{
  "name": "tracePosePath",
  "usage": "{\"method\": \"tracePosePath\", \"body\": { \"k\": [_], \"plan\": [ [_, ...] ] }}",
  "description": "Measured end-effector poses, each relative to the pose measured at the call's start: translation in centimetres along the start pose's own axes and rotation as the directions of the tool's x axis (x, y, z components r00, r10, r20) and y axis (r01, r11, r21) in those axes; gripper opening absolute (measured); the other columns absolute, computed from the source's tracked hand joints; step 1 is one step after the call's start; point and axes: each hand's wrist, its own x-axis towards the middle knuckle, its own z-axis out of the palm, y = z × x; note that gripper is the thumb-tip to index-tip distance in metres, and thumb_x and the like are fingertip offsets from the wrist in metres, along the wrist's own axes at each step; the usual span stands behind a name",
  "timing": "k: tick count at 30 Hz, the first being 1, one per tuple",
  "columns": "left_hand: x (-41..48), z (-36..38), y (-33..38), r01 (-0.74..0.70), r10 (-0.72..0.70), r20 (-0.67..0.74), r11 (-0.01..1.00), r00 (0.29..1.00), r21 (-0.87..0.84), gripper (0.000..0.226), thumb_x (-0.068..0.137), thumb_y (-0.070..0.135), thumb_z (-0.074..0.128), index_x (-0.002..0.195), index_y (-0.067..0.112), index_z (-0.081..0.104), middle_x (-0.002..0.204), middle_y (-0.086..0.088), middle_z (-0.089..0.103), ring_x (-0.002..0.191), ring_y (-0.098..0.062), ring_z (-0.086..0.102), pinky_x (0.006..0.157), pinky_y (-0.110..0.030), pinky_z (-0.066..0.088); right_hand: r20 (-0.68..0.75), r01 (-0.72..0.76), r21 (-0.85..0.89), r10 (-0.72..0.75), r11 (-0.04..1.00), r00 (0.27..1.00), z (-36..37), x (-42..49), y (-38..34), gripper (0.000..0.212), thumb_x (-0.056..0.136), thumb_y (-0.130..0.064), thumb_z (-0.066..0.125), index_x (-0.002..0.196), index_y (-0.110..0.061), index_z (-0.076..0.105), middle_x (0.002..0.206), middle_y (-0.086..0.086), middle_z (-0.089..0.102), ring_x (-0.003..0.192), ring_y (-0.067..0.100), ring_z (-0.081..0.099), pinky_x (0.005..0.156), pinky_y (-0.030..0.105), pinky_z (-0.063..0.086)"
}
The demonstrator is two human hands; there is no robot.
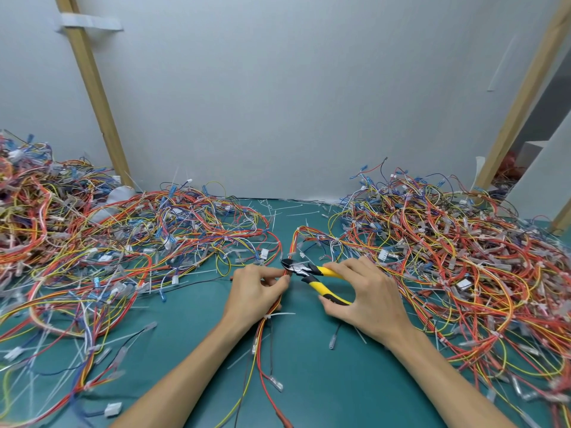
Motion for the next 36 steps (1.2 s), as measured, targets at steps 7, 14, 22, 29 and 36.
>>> {"method": "tracePosePath", "body": {
  "k": [7, 14, 22, 29, 36],
  "plan": [
    [-0.1, -0.1, 0.2, -0.012, 0.012, 0.009, 1.000, 1.000, -0.001, 0.016, 0.086, 0.016, 0.065, 0.071, 0.015, 0.073, 0.049, 0.002, 0.051, 0.042, -0.013, 0.064, 0.046, -0.033, 0.052, 0.036, 0.006, 0.003, -0.006, 1.000, 0.999, 0.1, 0.0, 0.4, 0.062, 0.068, -0.041, 0.078, 0.124, -0.019, 0.064, 0.113, -0.007, 0.060, 0.105, 0.016, 0.053, 0.088, 0.027, 0.046],
    [0.0, -0.2, 0.2, -0.044, 0.044, 0.002, 0.998, 0.999, 0.044, 0.014, 0.086, 0.020, 0.067, 0.076, 0.016, 0.076, 0.048, 0.002, 0.051, 0.051, -0.027, 0.063, 0.054, -0.027, 0.049, 0.064, 0.035, -0.001, -0.035, 0.999, 0.997, 0.1, 0.0, 0.8, 0.059, 0.074, -0.039, 0.078, 0.128, -0.018, 0.062, 0.116, -0.005, 0.060, 0.105, 0.017, 0.051, 0.091, 0.033, 0.048],
    [0.1, 0.0, 0.0, -0.067, 0.069, -0.037, 0.996, 0.997, 0.058, 0.011, 0.082, 0.020, 0.070, 0.075, 0.021, 0.078, 0.051, -0.005, 0.057, 0.047, -0.005, 0.041, 0.052, -0.018, 0.036, 0.102, 0.110, -0.081, -0.102, 0.991, 0.990, 0.0, 0.5, 1.1, 0.058, 0.078, -0.030, 0.079, 0.131, -0.016, 0.060, 0.123, -0.004, 0.061, 0.111, 0.022, 0.053, 0.093, 0.038, 0.049],
    [0.2, -0.1, 0.0, -0.033, 0.034, -0.030, 0.999, 0.999, 0.037, 0.013, 0.084, 0.023, 0.068, 0.076, 0.019, 0.077, 0.056, -0.010, 0.058, 0.047, -0.011, 0.050, 0.058, -0.028, 0.049, 0.119, 0.102, -0.118, -0.088, 0.988, 0.989, -0.1, 0.3, 0.9, 0.056, 0.087, -0.041, 0.070, 0.134, -0.015, 0.057, 0.126, -0.002, 0.060, 0.113, 0.020, 0.051, 0.092, 0.037, 0.048],
    [0.2, 0.0, 0.1, -0.041, 0.044, -0.051, 0.998, 0.998, 0.046, 0.015, 0.085, 0.027, 0.068, 0.073, 0.023, 0.076, 0.058, -0.011, 0.058, 0.049, -0.008, 0.040, 0.054, -0.025, 0.037, 0.104, -0.050, -0.035, 0.054, 0.998, 0.993, 0.1, 0.3, -0.7, 0.054, 0.086, -0.059, 0.049, 0.120, -0.021, 0.064, 0.102, -0.004, 0.062, 0.093, 0.017, 0.061, 0.064, 0.031, 0.052]
  ]
}}
